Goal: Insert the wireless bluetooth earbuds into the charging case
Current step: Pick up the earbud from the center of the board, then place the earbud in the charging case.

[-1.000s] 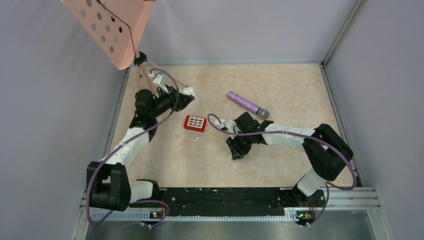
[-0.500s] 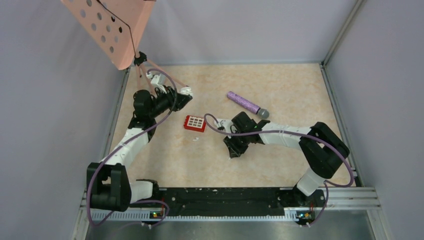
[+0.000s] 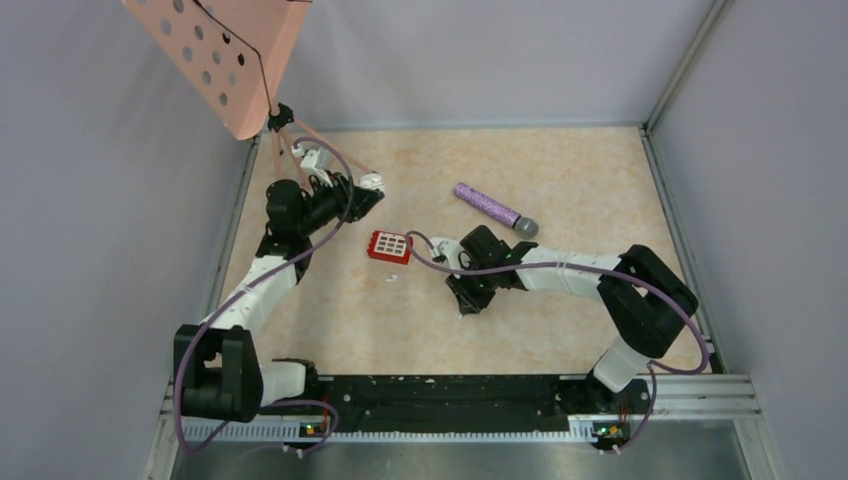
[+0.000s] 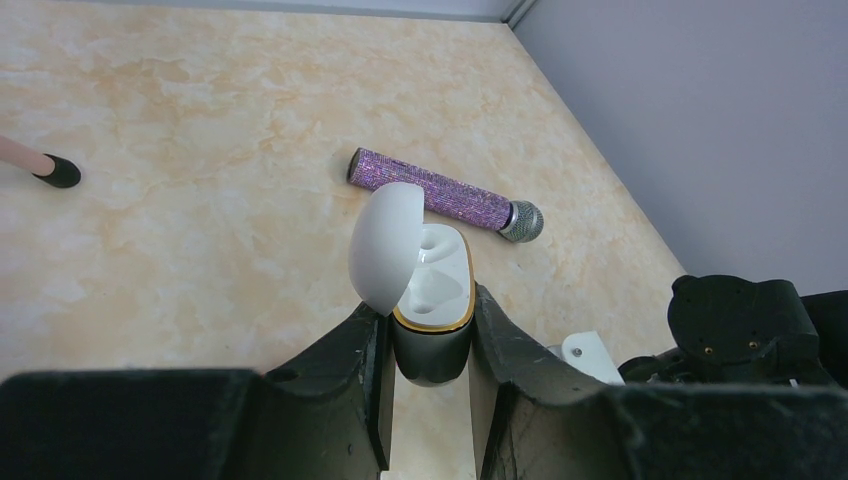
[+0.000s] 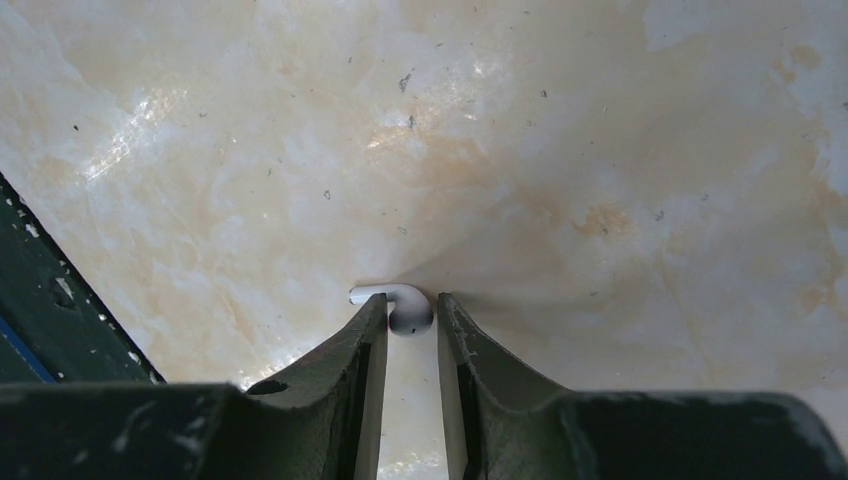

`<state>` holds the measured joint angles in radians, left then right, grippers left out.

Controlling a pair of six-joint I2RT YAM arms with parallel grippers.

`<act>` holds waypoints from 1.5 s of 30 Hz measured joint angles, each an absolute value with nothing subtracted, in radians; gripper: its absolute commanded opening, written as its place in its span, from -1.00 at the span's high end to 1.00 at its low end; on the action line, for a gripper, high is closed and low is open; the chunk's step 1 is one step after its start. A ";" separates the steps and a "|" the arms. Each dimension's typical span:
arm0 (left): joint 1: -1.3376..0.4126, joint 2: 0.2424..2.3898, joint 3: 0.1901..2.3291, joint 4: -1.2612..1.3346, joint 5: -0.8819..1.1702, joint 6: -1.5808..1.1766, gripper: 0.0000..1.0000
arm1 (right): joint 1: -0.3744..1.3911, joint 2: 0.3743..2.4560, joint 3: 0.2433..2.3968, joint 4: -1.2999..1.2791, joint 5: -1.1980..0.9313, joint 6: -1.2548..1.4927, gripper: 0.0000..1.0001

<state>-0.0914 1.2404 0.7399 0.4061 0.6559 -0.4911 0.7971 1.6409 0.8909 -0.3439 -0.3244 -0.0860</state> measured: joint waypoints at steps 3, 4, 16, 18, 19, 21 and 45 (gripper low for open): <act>-0.091 1.245 0.740 0.406 0.656 -0.491 1.00 | 0.813 1.639 0.890 -0.340 -0.303 -0.088 0.68; -0.091 1.248 0.740 0.406 0.656 -0.491 1.00 | 0.818 1.639 0.890 -0.339 -0.299 -0.089 0.73; -0.108 1.353 0.770 0.416 0.707 -0.507 1.00 | 0.831 1.554 0.942 -0.408 -0.094 -0.196 1.00; -0.131 1.381 0.793 0.410 0.719 -0.508 1.00 | 0.828 1.490 0.987 -0.387 -0.037 -0.250 1.00; -0.149 1.395 0.812 0.408 0.727 -0.509 1.00 | 0.828 1.456 1.004 -0.371 -0.017 -0.274 1.00; -0.183 1.421 0.856 0.406 0.744 -0.511 1.00 | 0.828 1.369 1.034 -0.300 0.027 -0.333 1.00; -0.350 1.389 0.971 0.639 0.907 -0.393 1.00 | 0.967 1.292 1.140 0.252 0.191 -0.924 1.00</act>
